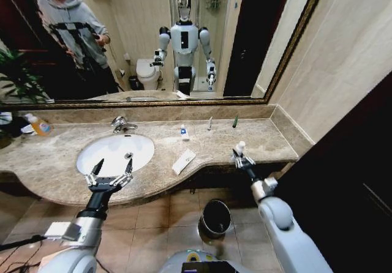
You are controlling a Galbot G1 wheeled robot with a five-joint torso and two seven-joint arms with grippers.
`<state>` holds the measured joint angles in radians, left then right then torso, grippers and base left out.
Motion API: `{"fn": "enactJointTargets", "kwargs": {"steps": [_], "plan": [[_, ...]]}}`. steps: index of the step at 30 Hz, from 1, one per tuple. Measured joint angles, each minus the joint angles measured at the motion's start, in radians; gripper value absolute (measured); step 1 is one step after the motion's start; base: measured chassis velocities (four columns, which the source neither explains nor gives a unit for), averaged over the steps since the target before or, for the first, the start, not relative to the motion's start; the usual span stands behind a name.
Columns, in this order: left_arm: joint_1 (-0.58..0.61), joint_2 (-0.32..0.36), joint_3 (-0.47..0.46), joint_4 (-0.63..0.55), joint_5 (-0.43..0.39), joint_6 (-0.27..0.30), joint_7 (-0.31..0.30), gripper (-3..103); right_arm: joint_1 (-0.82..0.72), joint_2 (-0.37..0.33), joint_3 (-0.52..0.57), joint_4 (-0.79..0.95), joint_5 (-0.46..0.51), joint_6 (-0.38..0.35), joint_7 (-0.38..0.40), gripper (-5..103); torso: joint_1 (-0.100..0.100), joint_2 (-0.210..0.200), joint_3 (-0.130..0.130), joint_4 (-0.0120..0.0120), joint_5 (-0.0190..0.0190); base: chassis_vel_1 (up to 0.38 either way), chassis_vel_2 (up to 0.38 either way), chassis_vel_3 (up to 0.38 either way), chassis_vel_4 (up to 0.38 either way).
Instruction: Pick up the trash from the sink and place it in the trash bin.
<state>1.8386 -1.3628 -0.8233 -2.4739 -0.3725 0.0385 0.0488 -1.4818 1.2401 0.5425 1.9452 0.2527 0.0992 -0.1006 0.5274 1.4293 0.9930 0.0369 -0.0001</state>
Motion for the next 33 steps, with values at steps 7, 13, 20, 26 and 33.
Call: {"fn": "enactJointTargets", "kwargs": {"steps": [7,13,20,26,33], "plan": [[0.0,0.0,0.0,0.0,0.0,0.0,0.0,100,-0.138,0.04,0.006,-0.094,-0.093,0.124,-0.009,13,0.0,0.0,0.0,-0.0002,0.0,0.0,0.0,0.0,0.0],[0.0,0.0,0.0,0.0,0.0,0.0,0.0,100,-0.15,0.065,-0.017,-0.213,-0.127,0.164,-0.013,13,0.0,0.0,0.0,-0.0002,0.0,0.0,0.0,0.0,0.0],[0.0,0.0,0.0,0.0,0.0,0.0,0.0,100,0.011,0.084,-0.069,-0.584,-0.224,0.071,-0.085,13,0.0,0.0,0.0,0.0,0.0002,0.0,0.0,0.0,0.0],[0.0,0.0,0.0,0.0,0.0,0.0,0.0,100,0.124,0.123,-0.078,-0.778,-0.308,0.044,-0.115,13,0.0,0.0,0.0,0.0,0.0002,0.0,0.0,0.0,0.0],[0.0,0.0,0.0,0.0,0.0,0.0,0.0,100,0.217,0.172,-0.086,-0.945,-0.387,0.052,-0.121,13,0.0,0.0,0.0,-0.0001,-0.0001,0.0,0.0,0.0,0.0]]}}
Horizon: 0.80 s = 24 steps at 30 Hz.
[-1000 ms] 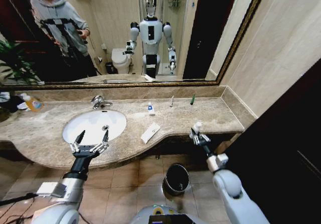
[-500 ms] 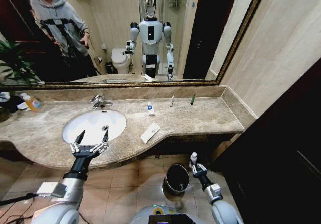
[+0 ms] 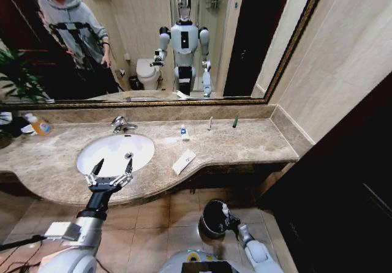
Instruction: Pick up the trash from the sink and place it in the trash bin.
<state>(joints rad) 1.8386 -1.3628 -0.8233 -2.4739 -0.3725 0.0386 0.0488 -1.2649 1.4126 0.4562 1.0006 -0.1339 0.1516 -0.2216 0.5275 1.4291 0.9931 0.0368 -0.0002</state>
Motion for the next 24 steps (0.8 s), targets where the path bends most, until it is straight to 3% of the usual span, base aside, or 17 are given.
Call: {"fn": "enactJointTargets", "kwargs": {"steps": [16,24], "plan": [[0.0,0.0,0.0,0.0,0.0,0.0,0.0,100,0.19,0.084,0.026,-0.323,-0.11,0.07,0.011,13,0.0,0.0,0.0,0.0,0.0001,0.0,0.0,0.0,0.0],[0.0,0.0,0.0,0.0,0.0,0.0,0.0,100,0.219,0.086,0.027,-0.376,-0.116,0.074,0.024,13,0.0,0.0,0.0,0.0,0.0001,0.0,0.0,0.0,0.0]]}}
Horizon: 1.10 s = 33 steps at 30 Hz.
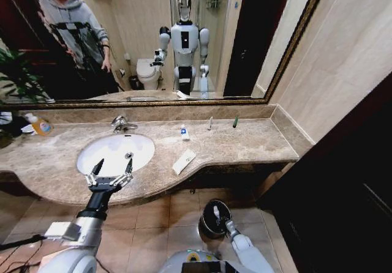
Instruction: Pick up the trash from the sink and place it in the trash bin.
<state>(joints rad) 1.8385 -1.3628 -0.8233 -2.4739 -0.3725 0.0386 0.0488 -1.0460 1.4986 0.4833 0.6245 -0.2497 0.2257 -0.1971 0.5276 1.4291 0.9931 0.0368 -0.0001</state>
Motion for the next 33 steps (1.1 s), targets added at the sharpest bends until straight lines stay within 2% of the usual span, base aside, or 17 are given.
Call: {"fn": "enactJointTargets", "kwargs": {"steps": [2,3,4,7,9,10,13,15,16,18,20,22,23,26,33], "plan": [[0.0,0.0,0.0,0.0,0.0,0.0,0.0,100,0.009,-0.001,0.0,-0.006,-0.002,-0.002,0.006,10,0.0,0.0,0.0,0.0,0.0,0.0,0.0,0.0,0.0],[0.0,0.0,0.0,0.0,0.0,0.0,0.0,100,0.01,-0.002,0.0,-0.007,-0.002,-0.004,0.008,15,0.0,0.0,0.0,0.0,0.0,0.0,0.0,0.0,0.0],[0.0,0.0,0.0,0.0,0.0,0.0,0.0,100,0.01,-0.002,0.0,-0.007,-0.002,-0.004,0.008,15,0.0,0.0,0.0,0.0,0.0,0.0,0.0,0.0,0.0],[0.0,0.0,0.0,0.0,0.0,0.0,0.0,100,0.012,-0.003,0.0,-0.006,-0.002,-0.005,0.01,32,0.0,0.0,0.0,0.0,0.0,0.0,0.0,0.0,0.0],[0.0,0.0,0.0,0.0,0.0,0.0,0.0,100,0.012,-0.004,0.0,-0.006,-0.002,-0.005,0.01,32,0.0,0.0,0.0,0.0,0.0,0.0,0.0,0.0,0.0],[0.0,0.0,0.0,0.0,0.0,0.0,0.0,100,0.011,-0.004,0.0,-0.003,-0.002,-0.006,0.011,42,0.0,0.0,0.0,0.0,0.0,0.0,0.0,0.0,0.0],[0.0,0.0,0.0,0.0,0.0,0.0,0.0,100,0.01,-0.005,0.0,0.002,-0.002,-0.007,0.011,48,0.0,0.0,0.0,0.0,0.0001,0.0,0.0,0.0,0.0],[0.0,0.0,0.0,0.0,0.0,0.0,0.0,100,0.006,-0.006,0.0,0.011,-0.002,-0.008,0.012,59,0.0,0.0,0.0,0.0,0.0001,0.0,0.0,0.0,0.0],[0.0,0.0,0.0,0.0,0.0,0.0,0.0,100,0.006,-0.006,0.0,0.011,-0.002,-0.008,0.012,59,0.0,0.0,0.0,0.0,0.0001,0.0,0.0,0.0,0.0],[0.0,0.0,0.0,0.0,0.0,0.0,0.0,100,0.002,-0.008,0.0,0.019,-0.001,-0.009,0.012,70,0.0,0.0,0.0,0.0,0.0,0.0,0.0,0.0,0.0],[0.0,0.0,0.0,0.0,0.0,0.0,0.0,100,-0.001,-0.008,0.0,0.026,-0.001,-0.01,0.012,70,0.0,0.0,0.0,0.0,0.0001,0.0,0.0,0.0,0.0],[0.0,0.0,0.0,0.0,0.0,0.0,0.0,100,-0.012,-0.009,0.0,0.045,0.0,-0.013,0.013,81,0.0,0.0,0.0,0.0,0.0001,0.0,0.0,0.0,0.0],[0.0,0.0,0.0,0.0,0.0,0.0,0.0,100,-0.012,-0.009,0.0,0.045,0.0,-0.013,0.013,81,0.0,0.0,0.0,0.0,0.0001,0.0,0.0,0.0,0.0],[0.0,0.0,0.0,0.0,0.0,0.0,0.0,100,-0.039,-0.02,0.001,0.093,-0.002,-0.002,0.017,96,0.0,0.0,0.0,0.0001,0.0001,0.0,0.0,0.0,0.0],[0.0,0.0,0.0,0.0,0.0,0.0,0.0,100,-0.11,-0.04,0.001,0.186,0.035,-0.012,0.017,100,0.0,0.0,0.0,0.0,0.0,0.0,0.0,0.0,0.0]]}}
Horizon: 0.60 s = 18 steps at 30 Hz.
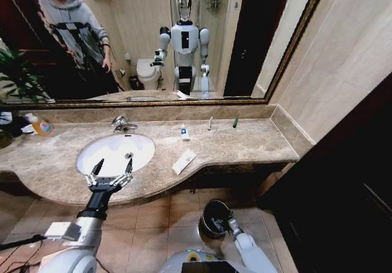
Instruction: Pick up the trash from the sink and place it in the trash bin.
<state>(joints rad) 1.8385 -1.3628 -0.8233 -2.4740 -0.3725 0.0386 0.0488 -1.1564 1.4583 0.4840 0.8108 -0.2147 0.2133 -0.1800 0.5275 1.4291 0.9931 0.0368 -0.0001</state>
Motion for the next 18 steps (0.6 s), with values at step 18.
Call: {"fn": "enactJointTargets", "kwargs": {"steps": [18], "plan": [[0.0,0.0,0.0,0.0,0.0,0.0,0.0,100,-0.323,0.029,0.103,0.637,0.374,0.032,0.17,100,0.0,0.0,0.0,0.0001,0.0003,0.0,0.0,0.0,0.0]]}}
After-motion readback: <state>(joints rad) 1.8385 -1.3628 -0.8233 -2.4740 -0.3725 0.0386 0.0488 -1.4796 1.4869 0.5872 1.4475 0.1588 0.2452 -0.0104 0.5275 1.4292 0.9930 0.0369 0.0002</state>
